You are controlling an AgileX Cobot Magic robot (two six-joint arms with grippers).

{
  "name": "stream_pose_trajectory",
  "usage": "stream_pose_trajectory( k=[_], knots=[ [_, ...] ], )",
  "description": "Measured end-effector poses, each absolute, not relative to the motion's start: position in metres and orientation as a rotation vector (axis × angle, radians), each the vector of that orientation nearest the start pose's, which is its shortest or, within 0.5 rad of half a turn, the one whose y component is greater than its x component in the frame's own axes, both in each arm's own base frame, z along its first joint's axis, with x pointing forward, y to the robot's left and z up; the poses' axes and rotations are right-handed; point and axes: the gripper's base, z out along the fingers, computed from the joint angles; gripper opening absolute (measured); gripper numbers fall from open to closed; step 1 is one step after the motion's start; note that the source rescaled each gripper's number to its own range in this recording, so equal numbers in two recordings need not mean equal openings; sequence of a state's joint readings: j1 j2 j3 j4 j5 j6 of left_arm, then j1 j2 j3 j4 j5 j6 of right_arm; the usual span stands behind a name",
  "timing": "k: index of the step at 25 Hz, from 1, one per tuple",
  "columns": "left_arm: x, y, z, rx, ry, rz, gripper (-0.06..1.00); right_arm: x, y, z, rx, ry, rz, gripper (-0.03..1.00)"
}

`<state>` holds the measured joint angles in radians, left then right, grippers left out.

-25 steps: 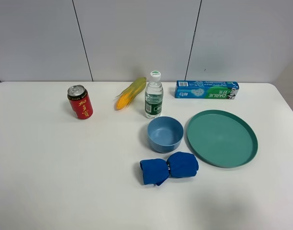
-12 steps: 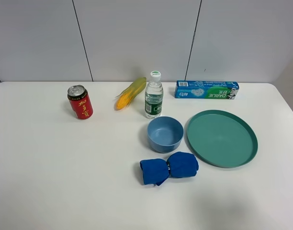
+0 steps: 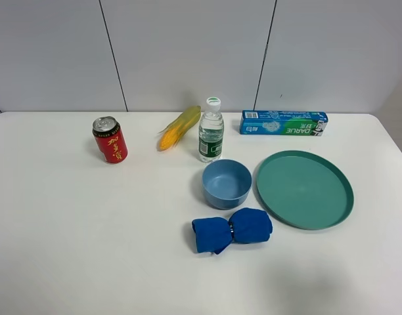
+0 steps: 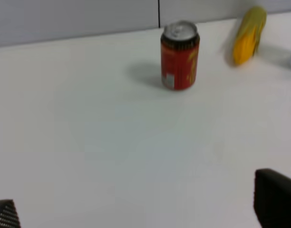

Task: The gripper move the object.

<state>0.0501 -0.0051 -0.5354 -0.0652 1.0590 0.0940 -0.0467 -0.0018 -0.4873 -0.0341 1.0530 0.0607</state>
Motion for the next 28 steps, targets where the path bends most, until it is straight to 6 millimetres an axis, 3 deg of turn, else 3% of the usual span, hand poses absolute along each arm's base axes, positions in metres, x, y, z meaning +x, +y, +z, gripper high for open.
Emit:
stream_pose_trajectory(
  k=[28],
  knots=[
    [-0.0066,-0.0056,0.2809,0.048,2.018,0.012,1.0,-0.0035,-0.0025,0.2744,0.111,2.044,-0.032,1.0]
  ],
)
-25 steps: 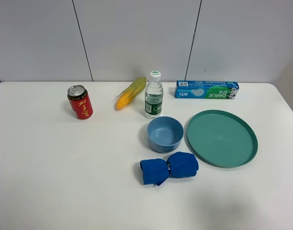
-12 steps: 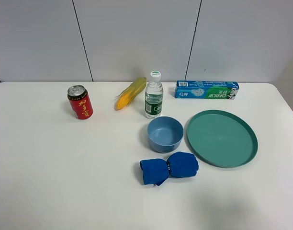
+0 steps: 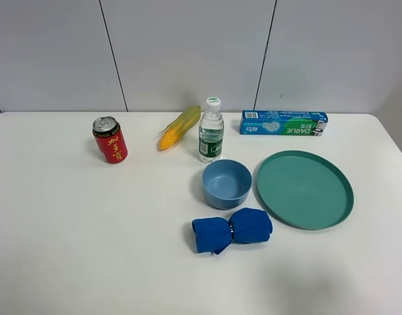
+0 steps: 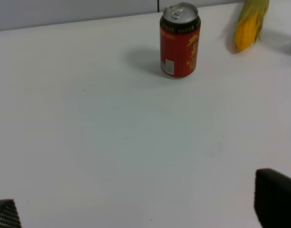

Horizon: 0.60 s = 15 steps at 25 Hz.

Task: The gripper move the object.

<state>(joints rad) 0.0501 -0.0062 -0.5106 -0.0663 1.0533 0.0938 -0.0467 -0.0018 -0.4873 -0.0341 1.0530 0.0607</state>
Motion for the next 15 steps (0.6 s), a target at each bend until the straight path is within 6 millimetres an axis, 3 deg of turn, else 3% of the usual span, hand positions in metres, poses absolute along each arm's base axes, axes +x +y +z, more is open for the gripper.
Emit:
stream_pose_trajectory(
  k=[15],
  knots=[
    [-0.0066,-0.0056,0.2809,0.048,2.018,0.012,1.0,-0.0035,-0.0025,0.2744,0.111,2.044,-0.032,1.0]
  ],
)
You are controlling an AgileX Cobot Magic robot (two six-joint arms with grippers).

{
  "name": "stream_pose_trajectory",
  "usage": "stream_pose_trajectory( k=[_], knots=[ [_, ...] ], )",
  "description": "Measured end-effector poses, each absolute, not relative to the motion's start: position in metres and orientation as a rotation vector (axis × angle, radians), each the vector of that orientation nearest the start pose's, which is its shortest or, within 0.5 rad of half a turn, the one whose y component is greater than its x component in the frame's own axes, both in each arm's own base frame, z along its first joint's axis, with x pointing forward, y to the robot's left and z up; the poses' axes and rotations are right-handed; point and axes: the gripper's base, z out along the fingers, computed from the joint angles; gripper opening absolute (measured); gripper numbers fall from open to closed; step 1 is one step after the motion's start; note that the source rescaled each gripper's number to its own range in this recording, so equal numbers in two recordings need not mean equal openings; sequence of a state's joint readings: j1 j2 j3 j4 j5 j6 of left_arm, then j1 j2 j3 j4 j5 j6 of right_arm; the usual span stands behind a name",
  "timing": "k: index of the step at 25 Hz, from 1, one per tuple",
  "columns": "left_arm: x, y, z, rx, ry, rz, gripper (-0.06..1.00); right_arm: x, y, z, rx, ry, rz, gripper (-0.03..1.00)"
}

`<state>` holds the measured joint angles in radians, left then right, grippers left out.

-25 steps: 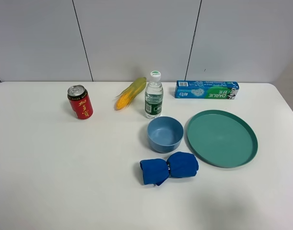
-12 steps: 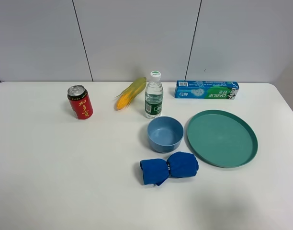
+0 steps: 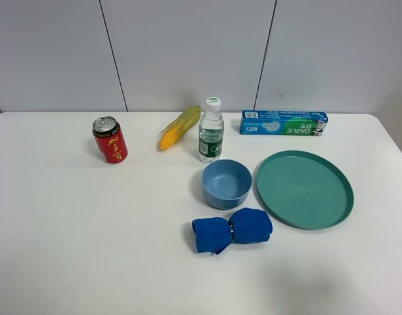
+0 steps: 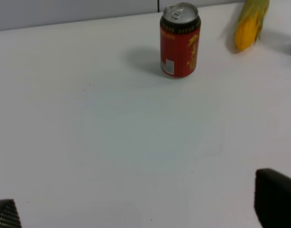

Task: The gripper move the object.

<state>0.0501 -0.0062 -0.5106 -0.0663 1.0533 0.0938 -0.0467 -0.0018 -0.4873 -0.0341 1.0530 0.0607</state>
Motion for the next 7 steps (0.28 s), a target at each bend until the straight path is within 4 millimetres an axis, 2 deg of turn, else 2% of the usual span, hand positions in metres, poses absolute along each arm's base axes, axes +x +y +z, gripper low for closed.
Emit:
stream_pose_trajectory(
  k=[7],
  knots=[
    [-0.0066,-0.0056,0.2809,0.047,2.018,0.012,1.0,-0.0035,-0.0025,0.2744,0.111,2.044,-0.032,1.0]
  ],
)
